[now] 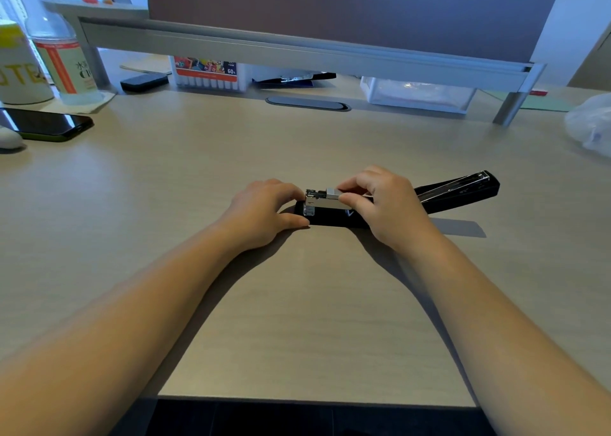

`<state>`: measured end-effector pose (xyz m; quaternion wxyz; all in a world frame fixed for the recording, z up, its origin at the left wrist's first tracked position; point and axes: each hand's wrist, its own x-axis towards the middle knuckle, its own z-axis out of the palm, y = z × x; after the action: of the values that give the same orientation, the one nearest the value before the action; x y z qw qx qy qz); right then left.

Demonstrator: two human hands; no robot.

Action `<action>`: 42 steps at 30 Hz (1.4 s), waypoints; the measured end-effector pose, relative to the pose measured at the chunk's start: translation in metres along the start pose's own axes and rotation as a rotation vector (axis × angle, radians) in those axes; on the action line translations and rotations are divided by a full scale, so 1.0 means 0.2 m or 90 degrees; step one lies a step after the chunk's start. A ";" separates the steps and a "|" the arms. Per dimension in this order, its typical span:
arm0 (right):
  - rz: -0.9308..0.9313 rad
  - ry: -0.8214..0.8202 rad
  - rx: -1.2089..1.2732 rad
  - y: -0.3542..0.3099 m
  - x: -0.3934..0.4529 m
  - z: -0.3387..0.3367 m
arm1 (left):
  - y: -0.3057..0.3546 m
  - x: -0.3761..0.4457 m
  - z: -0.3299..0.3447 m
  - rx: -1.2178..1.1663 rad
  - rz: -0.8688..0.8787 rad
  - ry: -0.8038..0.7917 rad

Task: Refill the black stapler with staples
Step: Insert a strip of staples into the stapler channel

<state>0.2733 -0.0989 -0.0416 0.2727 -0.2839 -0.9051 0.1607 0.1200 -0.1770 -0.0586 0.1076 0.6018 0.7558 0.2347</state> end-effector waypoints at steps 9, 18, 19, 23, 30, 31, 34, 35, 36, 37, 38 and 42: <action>0.005 -0.039 -0.016 0.00 0.00 -0.01 | 0.00 0.00 0.00 -0.015 -0.008 -0.001; 0.037 -0.029 -0.048 0.01 -0.03 -0.06 | 0.00 -0.01 0.00 -0.020 -0.011 0.000; 0.041 -0.039 -0.058 0.01 -0.03 -0.06 | 0.01 0.00 0.00 -0.020 -0.010 0.000; 0.052 -0.060 -0.074 0.01 -0.03 -0.04 | 0.01 -0.01 -0.01 -0.012 -0.015 0.001; 0.035 -0.102 -0.049 -0.04 -0.02 -0.01 | 0.01 -0.01 0.00 -0.004 -0.017 0.008; 0.034 -0.108 -0.043 -0.04 -0.02 -0.01 | 0.01 -0.01 0.00 -0.002 -0.019 0.008; 0.031 -0.099 -0.032 -0.04 -0.02 -0.01 | 0.02 0.00 0.00 0.003 -0.018 0.012; 0.030 -0.080 -0.034 -0.03 -0.03 -0.01 | 0.02 0.00 0.00 0.006 -0.019 0.011; 0.034 -0.055 -0.047 -0.02 -0.03 -0.02 | 0.01 0.00 0.00 0.012 -0.021 0.011; 0.041 -0.029 -0.075 -0.01 -0.04 -0.03 | 0.00 0.00 -0.01 0.019 -0.025 0.013; 0.053 -0.006 -0.117 0.00 -0.04 -0.04 | -0.01 0.01 -0.01 0.027 -0.030 0.017; 0.146 0.081 -0.273 0.08 -0.06 -0.10 | -0.07 0.02 -0.05 0.049 -0.071 0.036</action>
<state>0.2992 -0.0916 -0.0380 0.2426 -0.4453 -0.8616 -0.0231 0.1020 -0.1783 -0.0561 0.0757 0.5558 0.7992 0.2159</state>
